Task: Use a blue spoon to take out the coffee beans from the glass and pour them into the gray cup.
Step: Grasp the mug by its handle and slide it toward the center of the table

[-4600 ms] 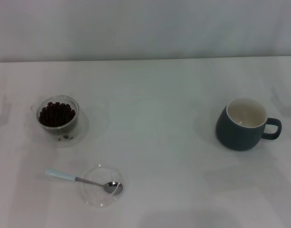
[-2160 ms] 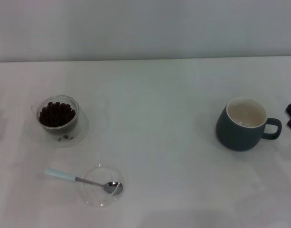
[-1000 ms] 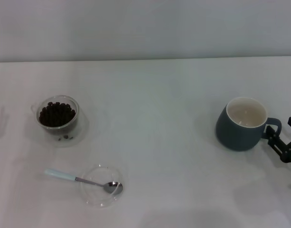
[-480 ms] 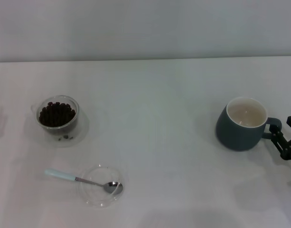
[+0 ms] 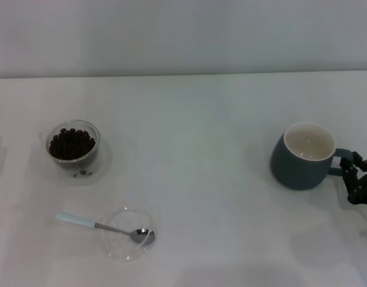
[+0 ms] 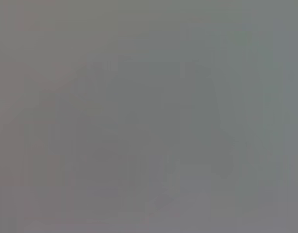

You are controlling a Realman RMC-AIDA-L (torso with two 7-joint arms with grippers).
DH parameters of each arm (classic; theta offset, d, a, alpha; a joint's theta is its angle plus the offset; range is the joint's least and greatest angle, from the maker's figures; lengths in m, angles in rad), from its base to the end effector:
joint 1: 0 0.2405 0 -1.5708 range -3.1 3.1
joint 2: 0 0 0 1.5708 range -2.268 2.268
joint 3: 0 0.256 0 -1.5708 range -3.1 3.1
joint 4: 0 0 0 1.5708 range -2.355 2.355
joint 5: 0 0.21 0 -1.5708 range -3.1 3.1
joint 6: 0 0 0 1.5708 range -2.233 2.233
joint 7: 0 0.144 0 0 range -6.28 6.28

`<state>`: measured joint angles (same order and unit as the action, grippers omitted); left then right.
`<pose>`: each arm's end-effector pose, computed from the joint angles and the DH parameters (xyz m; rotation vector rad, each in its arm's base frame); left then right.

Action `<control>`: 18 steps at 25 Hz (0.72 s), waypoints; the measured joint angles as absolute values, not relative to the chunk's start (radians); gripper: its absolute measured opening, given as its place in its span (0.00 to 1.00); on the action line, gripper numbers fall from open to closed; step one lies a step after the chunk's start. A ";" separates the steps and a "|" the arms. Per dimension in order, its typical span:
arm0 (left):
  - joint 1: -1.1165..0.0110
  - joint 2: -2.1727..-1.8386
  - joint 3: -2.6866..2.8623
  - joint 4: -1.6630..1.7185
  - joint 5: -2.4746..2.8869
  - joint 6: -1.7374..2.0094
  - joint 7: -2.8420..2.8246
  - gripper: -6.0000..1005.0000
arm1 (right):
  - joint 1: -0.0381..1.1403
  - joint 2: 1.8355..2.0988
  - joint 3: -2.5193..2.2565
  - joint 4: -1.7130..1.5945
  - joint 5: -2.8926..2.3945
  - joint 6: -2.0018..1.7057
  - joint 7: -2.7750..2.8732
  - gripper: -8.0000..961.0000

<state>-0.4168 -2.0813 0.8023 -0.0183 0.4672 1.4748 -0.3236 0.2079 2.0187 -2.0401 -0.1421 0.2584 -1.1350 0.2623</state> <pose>-0.3481 0.3006 0.0396 -1.3331 -0.4997 -0.8776 0.3946 0.2475 -0.0185 -1.8209 0.6231 0.4799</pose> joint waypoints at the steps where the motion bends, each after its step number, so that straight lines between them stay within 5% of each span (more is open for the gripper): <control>1: -0.413 -2.081 0.802 -0.018 0.467 1.476 -0.324 0.72 | 0.208 2.019 -2.046 -0.144 0.258 -1.136 0.262 0.28; 8: -0.387 -2.083 0.802 -0.018 0.467 1.483 -0.332 0.72 | 0.217 2.017 -2.087 -0.181 0.254 -1.136 0.255 0.17; 18: -0.374 -2.083 0.802 -0.018 0.466 1.484 -0.336 0.72 | 0.222 2.017 -2.158 -0.269 0.227 -1.124 0.255 0.17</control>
